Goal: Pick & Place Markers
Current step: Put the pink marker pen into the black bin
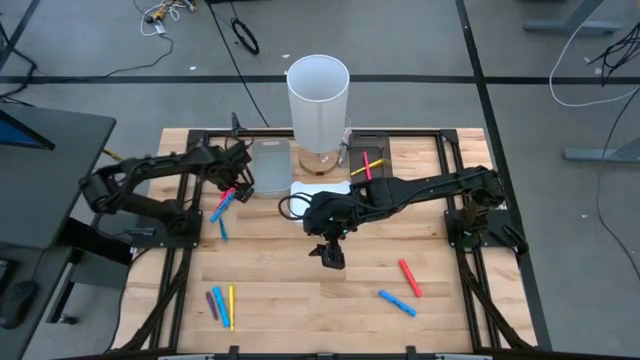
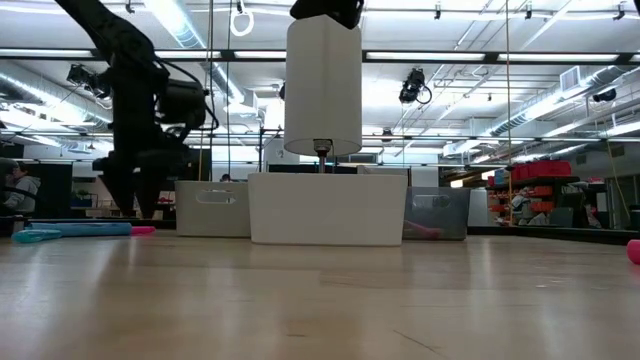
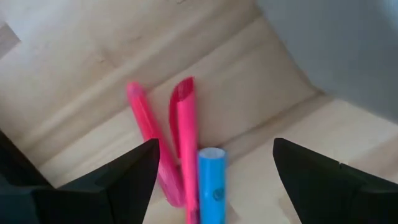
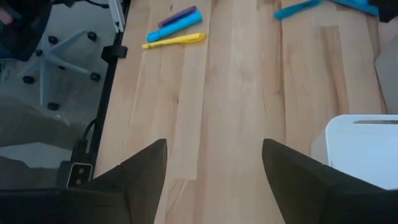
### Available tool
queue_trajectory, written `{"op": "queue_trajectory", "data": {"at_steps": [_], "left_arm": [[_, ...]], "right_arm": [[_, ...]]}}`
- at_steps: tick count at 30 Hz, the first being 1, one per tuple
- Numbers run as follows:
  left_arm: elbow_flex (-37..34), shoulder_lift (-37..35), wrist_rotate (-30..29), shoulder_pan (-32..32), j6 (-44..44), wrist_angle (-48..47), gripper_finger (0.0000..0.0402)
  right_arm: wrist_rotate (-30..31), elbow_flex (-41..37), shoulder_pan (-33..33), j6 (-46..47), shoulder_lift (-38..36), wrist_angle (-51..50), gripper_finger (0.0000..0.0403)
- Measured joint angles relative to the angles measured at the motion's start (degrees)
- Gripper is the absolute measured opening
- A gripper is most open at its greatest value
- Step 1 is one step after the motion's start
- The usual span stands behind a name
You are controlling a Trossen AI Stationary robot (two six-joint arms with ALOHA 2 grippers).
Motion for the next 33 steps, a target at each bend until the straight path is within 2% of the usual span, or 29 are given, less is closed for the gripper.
{"op": "queue_trajectory", "data": {"at_steps": [4, 8, 13, 24, 27, 33], "left_arm": [[0.02, 3.17, -0.49, 0.25, 0.65, 2.52, 0.032], [0.02, 5.2, 2.11, 0.48, 0.73, 4.85, 0.032], [0.04, 7.24, 1.1, 0.45, 0.71, 5.42, 0.0309], [0.15, 7.91, 1.56, 0.79, 1.57, 5.58, 0.0292], [0.15, 7.96, 2.37, 0.79, 1.63, 5.6, 0.0271], [0.13, 7.98, 2.86, 0.76, 1.67, 5.51, 0.02]], "right_arm": [[0.0, 0.0, 0.0, 0.14, 0.0, 0.48, 0.0263], [0.0, 0.0, 0.0, 0.75, 0.0, 0.51, 0.0263], [0.0, 0.0, 0.0, 0.75, 0.0, 0.45, 0.0263], [0.04, 0.0, -0.4, -0.47, 0.0, 0.43, 0.0263], [0.05, 0.0, -0.52, -0.75, 0.0, 0.43, 0.0263], [0.04, 0.0, -0.54, -0.76, 0.0, 0.43, 0.0263]]}}
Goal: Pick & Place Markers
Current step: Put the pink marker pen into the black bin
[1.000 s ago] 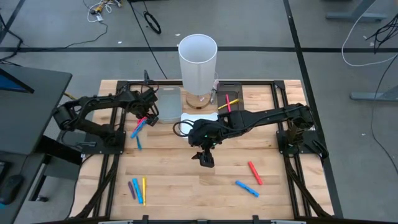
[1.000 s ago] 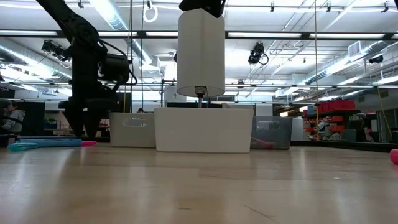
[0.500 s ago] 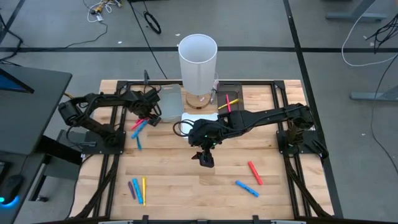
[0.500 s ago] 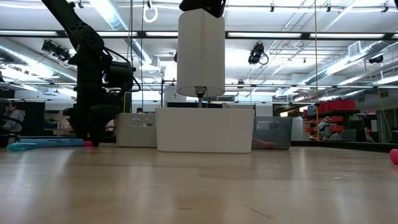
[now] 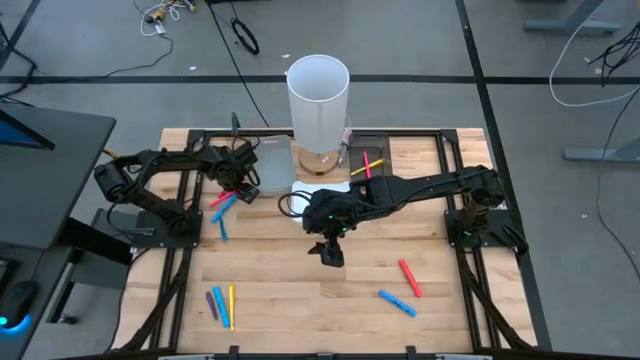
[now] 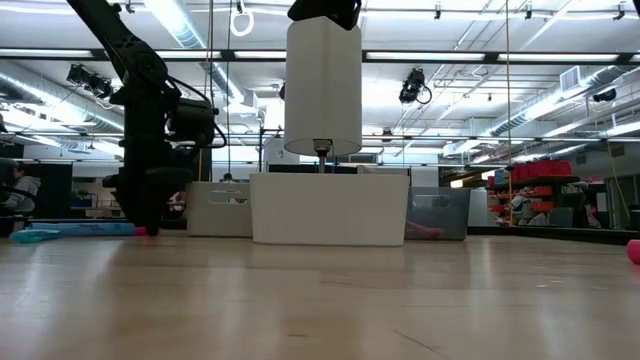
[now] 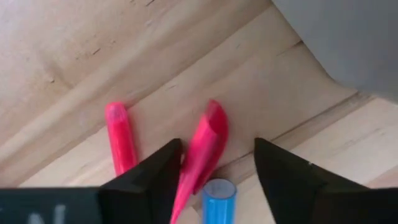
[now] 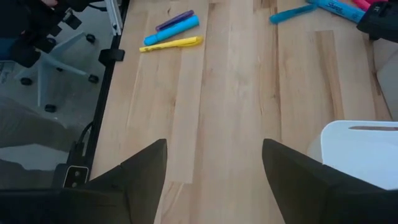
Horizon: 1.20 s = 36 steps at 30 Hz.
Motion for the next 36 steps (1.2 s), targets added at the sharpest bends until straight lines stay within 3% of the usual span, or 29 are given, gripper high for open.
{"op": "queue_trajectory", "data": {"at_steps": [8, 13, 18, 36], "left_arm": [[-0.02, 0.0, 0.45, 0.0, 0.12, -0.08, 0.01], [0.0, -0.05, 0.8, -0.02, -0.02, 0.06, 0.0062], [1.02, -0.09, 1.87, 0.0, -0.33, -1.86, 0.0069], [16.99, -0.2, 1.62, -0.09, 1.49, -19.13, 0.007]], "right_arm": [[0.02, 0.0, 0.02, -0.02, 0.0, 0.0, 0.0263], [0.02, 0.0, 0.02, -0.02, 0.0, 0.0, 0.0263], [0.01, 0.0, 0.01, -0.02, 0.0, -0.02, 0.0263], [0.0, -0.01, 0.02, -0.04, 0.0, -0.02, 0.0263]]}}
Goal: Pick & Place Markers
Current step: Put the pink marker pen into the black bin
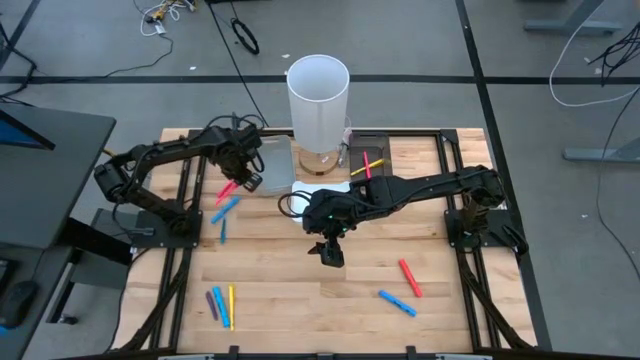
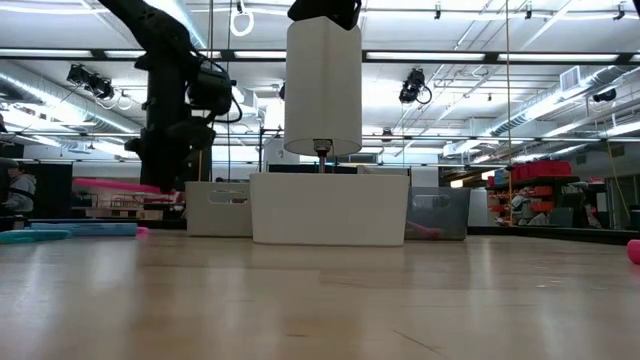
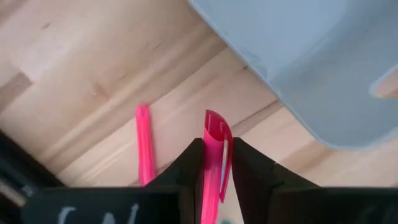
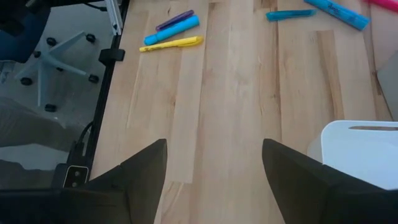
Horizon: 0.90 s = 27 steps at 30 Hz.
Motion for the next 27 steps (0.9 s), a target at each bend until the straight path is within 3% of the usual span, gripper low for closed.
{"op": "queue_trajectory", "data": {"at_steps": [13, 27], "left_arm": [[5.07, -7.78, 3.04, -3.79, -1.17, -6.5, 0.0063], [5.26, -20.84, 5.66, -13.38, -8.98, -5.4, 0.0062]], "right_arm": [[-0.02, -0.01, -0.13, -0.22, 0.0, 0.0, 0.0263], [-0.02, -0.01, -0.24, -0.53, 0.0, 0.5, 0.0263]]}}
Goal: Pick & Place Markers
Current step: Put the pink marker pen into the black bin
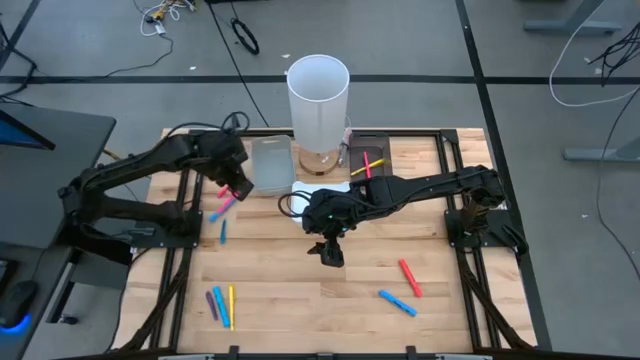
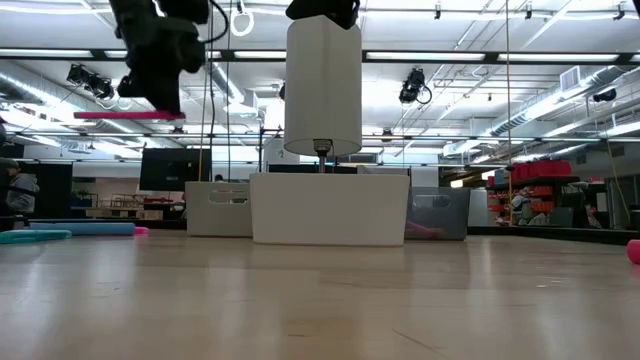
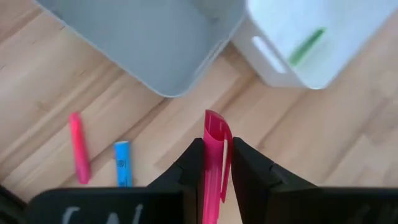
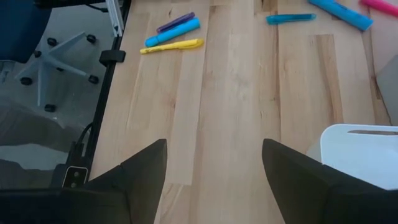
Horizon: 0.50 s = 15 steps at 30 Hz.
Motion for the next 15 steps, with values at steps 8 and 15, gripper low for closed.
{"op": "queue_trajectory", "data": {"at_steps": [8, 15], "left_arm": [[0.0, -5.98, -0.06, -7.28, -6.3, 6.91, 0.0061], [0.0, -8.65, -2.4, -13.25, -9.62, 18.95, 0.006]], "right_arm": [[-0.01, 0.0, -0.63, 2.92, 0.02, 0.7, 0.0263], [0.07, -0.02, -0.84, 3.59, -0.81, 4.53, 0.0263]]}}
